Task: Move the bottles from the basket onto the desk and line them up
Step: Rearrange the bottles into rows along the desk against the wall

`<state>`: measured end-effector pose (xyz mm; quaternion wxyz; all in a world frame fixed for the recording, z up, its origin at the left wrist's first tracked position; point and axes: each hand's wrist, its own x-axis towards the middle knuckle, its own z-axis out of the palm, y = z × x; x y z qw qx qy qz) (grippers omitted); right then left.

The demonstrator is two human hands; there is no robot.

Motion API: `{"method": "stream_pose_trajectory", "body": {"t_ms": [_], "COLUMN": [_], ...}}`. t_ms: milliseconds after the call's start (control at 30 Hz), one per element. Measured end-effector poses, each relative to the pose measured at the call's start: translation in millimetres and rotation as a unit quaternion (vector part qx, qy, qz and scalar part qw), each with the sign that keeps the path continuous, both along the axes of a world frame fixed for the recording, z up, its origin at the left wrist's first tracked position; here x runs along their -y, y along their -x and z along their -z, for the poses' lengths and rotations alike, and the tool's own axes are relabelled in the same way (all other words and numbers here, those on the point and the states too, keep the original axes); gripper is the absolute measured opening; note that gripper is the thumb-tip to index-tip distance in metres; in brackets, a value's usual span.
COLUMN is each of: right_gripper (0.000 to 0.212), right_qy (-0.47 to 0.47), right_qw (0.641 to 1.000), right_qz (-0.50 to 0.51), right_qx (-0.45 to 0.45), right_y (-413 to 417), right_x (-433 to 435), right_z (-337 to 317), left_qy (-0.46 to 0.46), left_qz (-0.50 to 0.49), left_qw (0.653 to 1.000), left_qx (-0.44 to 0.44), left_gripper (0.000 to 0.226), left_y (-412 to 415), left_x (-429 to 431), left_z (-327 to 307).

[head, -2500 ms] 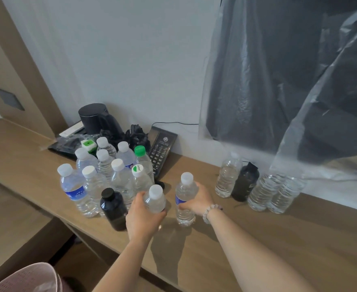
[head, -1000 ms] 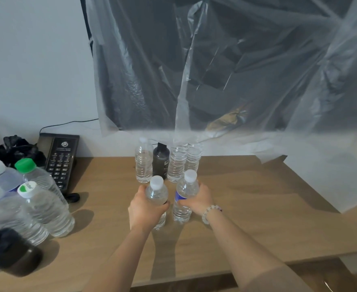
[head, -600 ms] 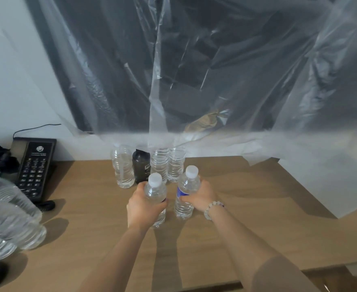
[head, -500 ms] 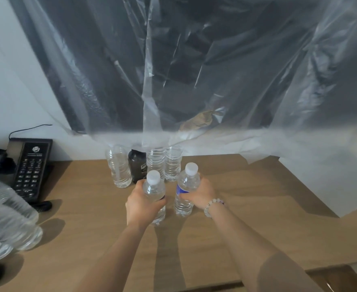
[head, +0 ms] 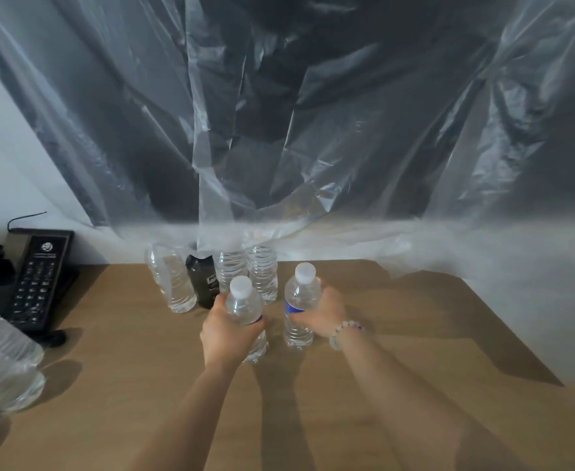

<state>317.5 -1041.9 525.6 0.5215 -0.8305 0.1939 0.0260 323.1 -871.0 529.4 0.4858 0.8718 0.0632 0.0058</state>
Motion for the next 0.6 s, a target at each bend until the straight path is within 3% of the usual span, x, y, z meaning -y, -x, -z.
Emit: {"method": "stream_pose_trajectory", "body": {"t_ms": [600], "right_gripper": [0.044], "right_qy": [0.048], "right_qw": [0.998], "right_qz": [-0.038], "right_qx": [0.024], "right_y": [-34], "right_x": [29], "right_z": [9], "left_qy": [0.011], "left_qz": [-0.076], "left_qw": [0.997], "left_qx": [-0.02], "left_gripper": [0.057], "left_y": [-3], "left_x": [36], "left_z": [3]}}
